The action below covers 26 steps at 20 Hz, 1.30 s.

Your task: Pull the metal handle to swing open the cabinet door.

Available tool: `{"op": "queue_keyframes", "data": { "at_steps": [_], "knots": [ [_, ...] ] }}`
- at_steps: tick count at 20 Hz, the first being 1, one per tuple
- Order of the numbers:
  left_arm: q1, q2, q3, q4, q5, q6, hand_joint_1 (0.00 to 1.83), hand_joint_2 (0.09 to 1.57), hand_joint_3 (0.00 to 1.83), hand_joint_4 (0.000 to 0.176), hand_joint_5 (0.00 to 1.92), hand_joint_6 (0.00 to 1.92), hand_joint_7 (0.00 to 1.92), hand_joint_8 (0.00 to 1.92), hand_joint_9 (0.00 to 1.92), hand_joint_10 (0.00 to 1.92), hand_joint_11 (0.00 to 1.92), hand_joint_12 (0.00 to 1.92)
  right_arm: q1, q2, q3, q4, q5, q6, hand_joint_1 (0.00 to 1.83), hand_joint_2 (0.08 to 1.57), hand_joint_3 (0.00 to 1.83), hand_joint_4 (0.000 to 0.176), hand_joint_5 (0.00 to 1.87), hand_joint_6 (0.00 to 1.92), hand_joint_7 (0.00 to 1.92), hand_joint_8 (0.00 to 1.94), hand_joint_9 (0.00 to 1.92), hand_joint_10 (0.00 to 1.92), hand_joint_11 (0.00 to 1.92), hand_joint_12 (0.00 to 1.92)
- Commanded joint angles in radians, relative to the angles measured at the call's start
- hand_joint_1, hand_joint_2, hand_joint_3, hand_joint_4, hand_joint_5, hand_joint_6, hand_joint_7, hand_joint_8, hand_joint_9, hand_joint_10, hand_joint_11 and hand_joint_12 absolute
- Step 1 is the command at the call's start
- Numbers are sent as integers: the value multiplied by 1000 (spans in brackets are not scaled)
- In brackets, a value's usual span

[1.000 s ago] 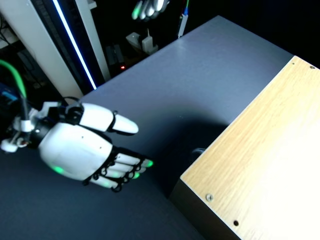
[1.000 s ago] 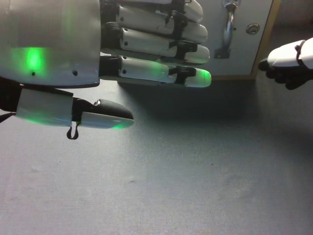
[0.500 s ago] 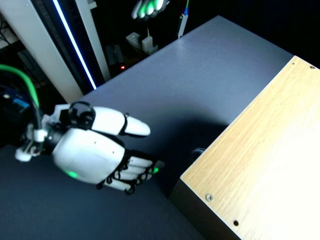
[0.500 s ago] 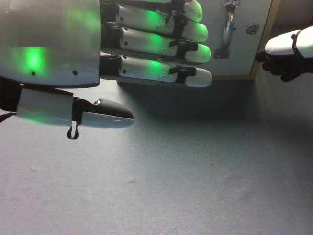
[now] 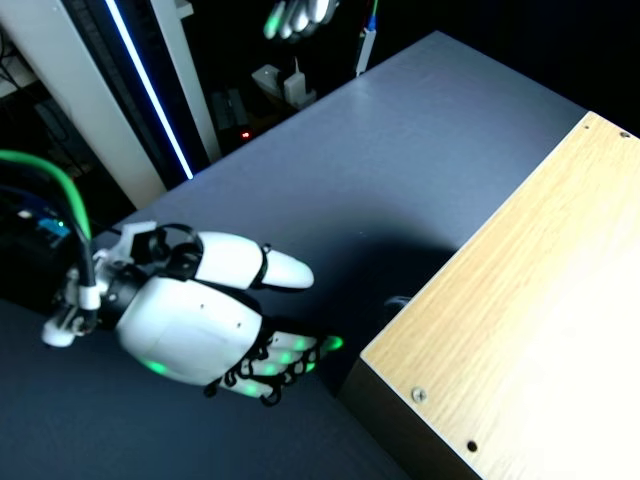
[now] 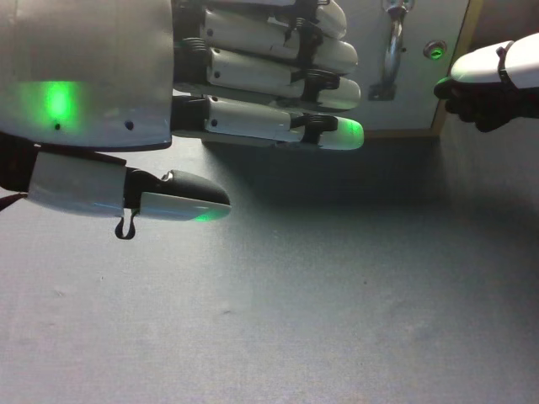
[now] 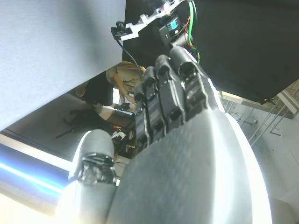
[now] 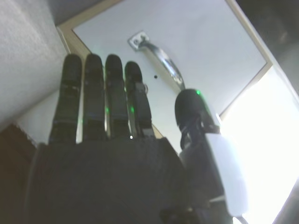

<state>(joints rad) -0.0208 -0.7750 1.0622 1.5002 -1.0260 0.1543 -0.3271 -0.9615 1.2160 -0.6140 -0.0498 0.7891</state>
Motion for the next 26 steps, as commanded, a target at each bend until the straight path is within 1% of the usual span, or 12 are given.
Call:
{"op": "queue_keyframes", "data": {
  "at_steps": [1, 5, 7, 9, 12, 14, 21, 26],
  "knots": [
    [-8, 6, 0, -98, -25, 9, 0, 1571, 20, 0, 300, 3, 312, 1, 283, 1, 0, 667, 12, 1, 5, 14, 78, 8, 0, 1518, 0, 0, 348, 1, 351, 0, 305, 0, 0, 822],
    [-8, 6, 0, -98, -25, 9, 0, 1571, 14, 0, 294, 0, 317, 1, 293, 2, 1, 697, 13, -18, 14, 27, 99, 8, 0, 1519, 0, 0, 351, 1, 358, 3, 313, 4, 0, 827],
    [-8, 6, 0, -98, -25, 9, 0, 1571, 26, 0, 299, 2, 319, 1, 292, 1, 0, 697, 14, -25, 13, 52, 106, 8, 0, 1521, 1, 0, 346, 0, 352, 0, 307, 1, 0, 829],
    [-8, 6, 0, -98, -25, 9, 0, 1571, 28, 0, 292, 0, 312, 0, 285, 0, 0, 687, 24, -34, 11, 77, 107, 8, 0, 1523, 1, 0, 341, 0, 350, 0, 304, 0, 0, 828],
    [-8, 6, 0, -98, -25, 9, 0, 1570, 22, 0, 295, 1, 314, 1, 288, 2, 0, 679, 40, -43, 18, 83, 102, 8, 0, 1523, 1, 0, 341, 0, 352, 1, 304, 1, 0, 829],
    [-8, 6, 0, -98, -25, 9, 0, 1571, 19, 0, 295, 1, 317, 2, 291, 3, 0, 683, 44, -52, 34, 83, 102, 8, 0, 1526, 2, 0, 348, 2, 359, 2, 311, 3, 0, 848],
    [-8, 6, 0, -98, -25, 9, 0, 1571, 19, 0, 298, 2, 324, 4, 299, 5, 5, 697, 56, -79, 107, 83, 109, 8, 0, 1534, 3, 0, 336, 4, 343, 3, 296, 2, 0, 811],
    [-8, 6, 0, -98, -25, 9, 0, 1571, 24, 0, 315, 7, 331, 5, 303, 4, 0, 701, 56, -86, 116, 89, 113, 8, 0, 1536, 2, 0, 340, 4, 352, 4, 307, 5, 0, 832]
  ]
}}
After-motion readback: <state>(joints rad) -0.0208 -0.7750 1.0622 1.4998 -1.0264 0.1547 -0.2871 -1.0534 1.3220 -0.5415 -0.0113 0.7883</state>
